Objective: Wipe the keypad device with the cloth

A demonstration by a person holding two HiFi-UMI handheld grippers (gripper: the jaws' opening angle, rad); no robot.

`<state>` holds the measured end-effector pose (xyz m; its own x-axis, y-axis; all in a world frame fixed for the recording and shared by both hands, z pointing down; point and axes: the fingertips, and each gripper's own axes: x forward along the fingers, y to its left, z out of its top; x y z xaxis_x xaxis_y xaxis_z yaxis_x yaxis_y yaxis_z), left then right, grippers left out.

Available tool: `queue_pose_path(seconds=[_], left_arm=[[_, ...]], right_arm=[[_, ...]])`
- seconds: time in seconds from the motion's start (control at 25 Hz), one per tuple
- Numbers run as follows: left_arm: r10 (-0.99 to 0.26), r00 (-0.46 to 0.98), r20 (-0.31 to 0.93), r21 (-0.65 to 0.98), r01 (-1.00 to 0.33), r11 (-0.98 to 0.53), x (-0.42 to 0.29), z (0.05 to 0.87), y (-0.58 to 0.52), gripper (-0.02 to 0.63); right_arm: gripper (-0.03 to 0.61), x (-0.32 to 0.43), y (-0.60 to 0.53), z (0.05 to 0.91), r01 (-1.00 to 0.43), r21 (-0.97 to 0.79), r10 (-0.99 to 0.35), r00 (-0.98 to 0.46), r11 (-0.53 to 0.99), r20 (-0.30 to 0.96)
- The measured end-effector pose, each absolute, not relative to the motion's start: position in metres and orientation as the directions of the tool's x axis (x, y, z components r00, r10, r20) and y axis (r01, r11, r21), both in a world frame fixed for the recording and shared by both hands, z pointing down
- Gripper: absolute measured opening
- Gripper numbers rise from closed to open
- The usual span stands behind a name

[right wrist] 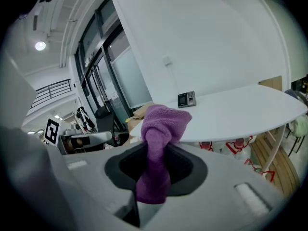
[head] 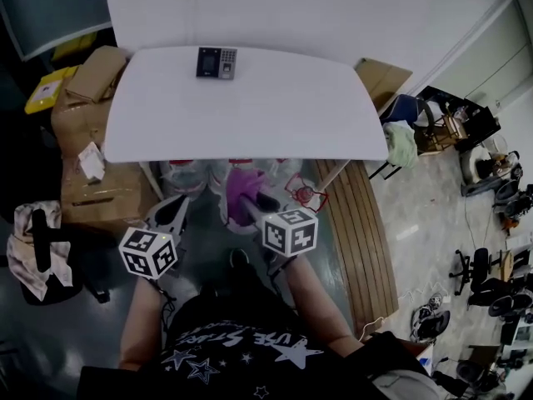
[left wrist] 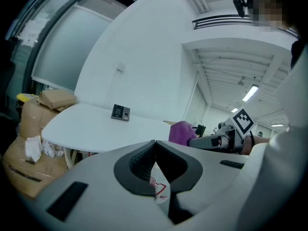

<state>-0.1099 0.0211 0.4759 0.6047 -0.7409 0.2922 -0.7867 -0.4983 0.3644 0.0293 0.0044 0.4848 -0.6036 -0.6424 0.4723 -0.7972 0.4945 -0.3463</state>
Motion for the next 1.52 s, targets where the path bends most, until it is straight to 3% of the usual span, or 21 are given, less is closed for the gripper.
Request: queue_pose_path(seconds=[0.84, 1.52], left_arm=[[-0.819, 0.499, 0.283, 0.331, -0.852, -0.405, -0.040, 0.471, -0.067, 0.008], [-0.828, 0.470, 0.306, 0.347, -0.865, -0.363, -0.045, 0.484, -0.104, 0.008]], right_arm=[[0.100, 0.106, -0.111, 0.486, -0.721, -0.375, -0.587, -0.692, 0.582, 0.419], [0.100, 0.110, -0.152, 0.501, -0.714, -0.380, -0.556, -0.698, 0.588, 0.452]])
